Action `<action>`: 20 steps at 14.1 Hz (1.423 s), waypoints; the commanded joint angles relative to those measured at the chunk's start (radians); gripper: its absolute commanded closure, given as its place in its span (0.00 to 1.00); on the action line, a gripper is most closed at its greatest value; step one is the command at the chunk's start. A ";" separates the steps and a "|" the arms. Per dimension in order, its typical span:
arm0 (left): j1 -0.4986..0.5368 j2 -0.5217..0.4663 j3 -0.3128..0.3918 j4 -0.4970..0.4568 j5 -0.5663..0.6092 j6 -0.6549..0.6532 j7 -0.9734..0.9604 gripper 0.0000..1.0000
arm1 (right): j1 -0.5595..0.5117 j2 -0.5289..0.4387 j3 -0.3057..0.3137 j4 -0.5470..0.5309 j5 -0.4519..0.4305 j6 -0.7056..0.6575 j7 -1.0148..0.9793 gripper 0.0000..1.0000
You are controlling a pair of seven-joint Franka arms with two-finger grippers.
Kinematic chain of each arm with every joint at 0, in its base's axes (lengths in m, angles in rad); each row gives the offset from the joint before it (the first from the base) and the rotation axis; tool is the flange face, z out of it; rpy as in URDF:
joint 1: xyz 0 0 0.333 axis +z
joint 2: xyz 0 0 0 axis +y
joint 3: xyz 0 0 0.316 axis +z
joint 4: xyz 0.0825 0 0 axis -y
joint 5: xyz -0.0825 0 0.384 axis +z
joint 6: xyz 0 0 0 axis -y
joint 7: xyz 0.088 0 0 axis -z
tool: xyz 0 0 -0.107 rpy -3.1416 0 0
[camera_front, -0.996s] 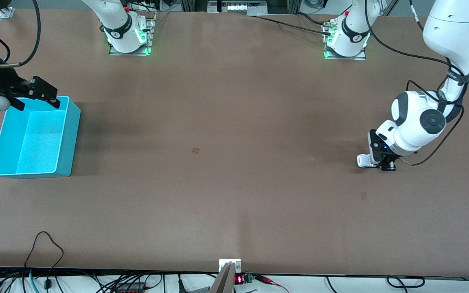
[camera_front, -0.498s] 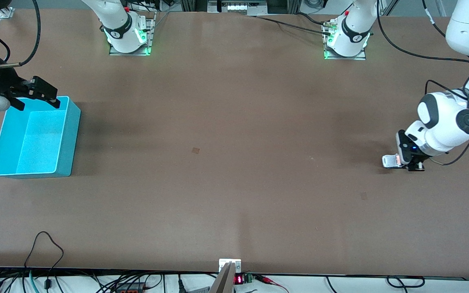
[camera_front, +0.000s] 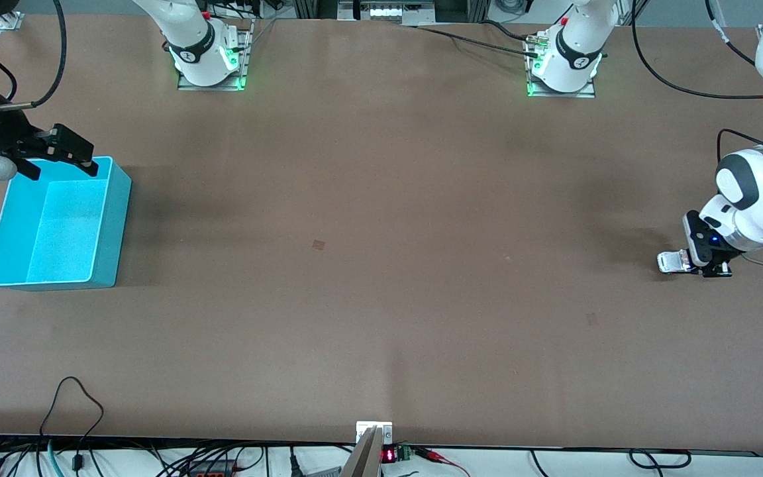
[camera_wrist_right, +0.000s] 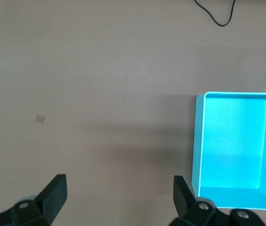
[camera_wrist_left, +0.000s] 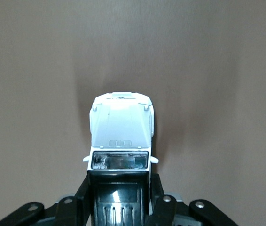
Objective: Wind and store white jeep toy
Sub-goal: 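Drag the jeep backward along the table with the left gripper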
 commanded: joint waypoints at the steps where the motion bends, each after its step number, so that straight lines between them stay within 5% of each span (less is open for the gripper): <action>1: 0.027 0.080 -0.002 0.003 0.010 -0.002 0.039 0.79 | -0.002 -0.003 0.002 0.014 0.014 -0.019 -0.013 0.00; 11: 0.039 0.083 -0.002 0.020 0.010 -0.004 0.102 0.78 | -0.002 -0.009 0.000 0.014 0.014 -0.019 -0.013 0.00; 12: 0.039 0.081 -0.002 0.021 0.010 -0.004 0.102 0.73 | -0.002 -0.009 0.000 0.014 0.014 -0.019 -0.013 0.00; 14: 0.041 0.081 -0.004 0.021 0.010 -0.008 0.103 0.00 | -0.002 -0.009 0.000 0.014 0.014 -0.019 -0.013 0.00; 20: 0.029 0.028 -0.025 0.086 0.007 -0.193 0.091 0.00 | -0.004 -0.011 0.000 0.014 0.014 -0.020 -0.015 0.00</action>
